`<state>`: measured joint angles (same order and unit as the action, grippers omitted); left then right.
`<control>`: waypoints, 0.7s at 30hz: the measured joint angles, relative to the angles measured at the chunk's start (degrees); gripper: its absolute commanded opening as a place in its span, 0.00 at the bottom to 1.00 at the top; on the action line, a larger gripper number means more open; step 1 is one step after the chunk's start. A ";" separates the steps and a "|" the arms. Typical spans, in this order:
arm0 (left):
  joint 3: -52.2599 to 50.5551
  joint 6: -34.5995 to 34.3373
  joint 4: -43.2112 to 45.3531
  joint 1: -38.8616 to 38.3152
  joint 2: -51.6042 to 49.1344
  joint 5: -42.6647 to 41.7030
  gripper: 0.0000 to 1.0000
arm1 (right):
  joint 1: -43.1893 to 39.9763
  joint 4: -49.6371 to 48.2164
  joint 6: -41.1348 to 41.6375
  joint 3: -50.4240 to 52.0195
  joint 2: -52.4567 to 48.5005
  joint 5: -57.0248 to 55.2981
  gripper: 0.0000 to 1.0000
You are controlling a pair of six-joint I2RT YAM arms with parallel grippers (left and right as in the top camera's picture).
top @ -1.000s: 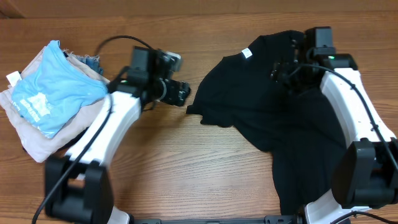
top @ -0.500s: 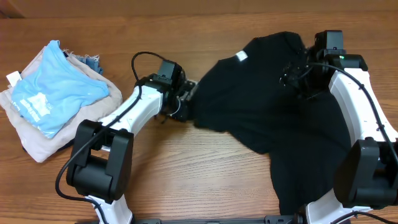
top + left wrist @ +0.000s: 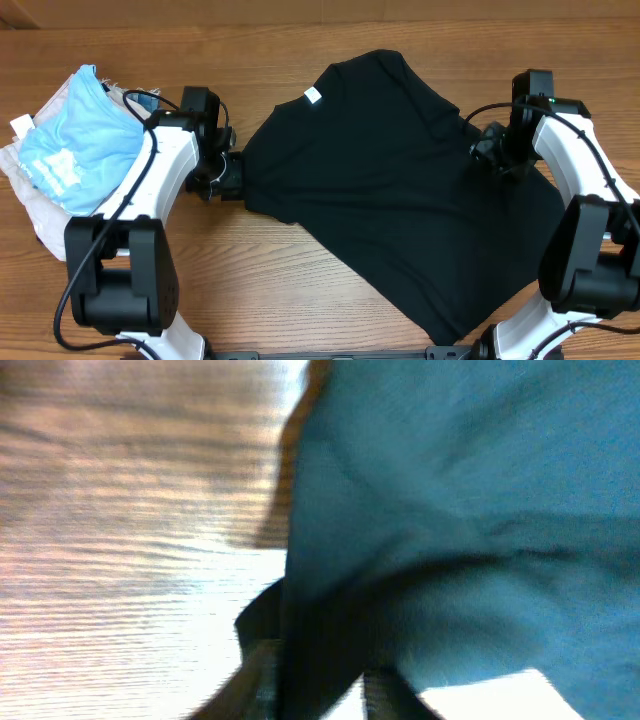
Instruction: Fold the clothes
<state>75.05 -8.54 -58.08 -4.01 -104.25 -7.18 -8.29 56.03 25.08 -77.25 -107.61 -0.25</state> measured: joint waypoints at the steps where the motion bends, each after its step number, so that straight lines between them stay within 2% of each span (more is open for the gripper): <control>1: 0.72 0.13 0.37 -0.13 1.01 0.00 0.67 | -0.50 0.07 0.79 0.72 -0.48 -0.09 0.21; 2: 1.51 0.72 0.68 -0.35 1.81 -0.02 0.69 | -1.01 0.09 1.36 1.36 -0.94 -0.20 0.16; 4: 3.74 1.64 1.55 -1.05 3.21 -0.02 0.70 | -1.77 -0.70 2.05 2.32 -1.95 -0.24 0.13; 7: 6.10 3.52 4.11 -2.80 4.76 -0.09 0.59 | -2.67 -4.85 4.37 4.79 -4.02 -0.39 0.10; 12: 6.34 7.78 11.91 -6.21 4.94 -2.27 0.66 | -4.46 -14.29 5.99 5.68 -5.09 -0.37 0.04; 16: 6.34 11.61 18.49 -10.69 4.92 -3.63 0.70 | -6.38 -31.85 6.21 5.35 -8.26 0.04 0.04; 20: 6.40 14.43 23.45 -13.70 3.34 -3.98 0.70 | -7.04 -39.23 1.97 4.59 -10.47 2.99 0.05; 21: 6.40 14.84 24.35 -14.14 2.27 -4.02 0.70 | -7.08 -37.64 0.61 3.43 -10.80 3.93 0.19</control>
<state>81.45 6.31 -33.74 -18.15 -101.97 -11.20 -15.38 18.39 25.69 -73.82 -118.41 3.68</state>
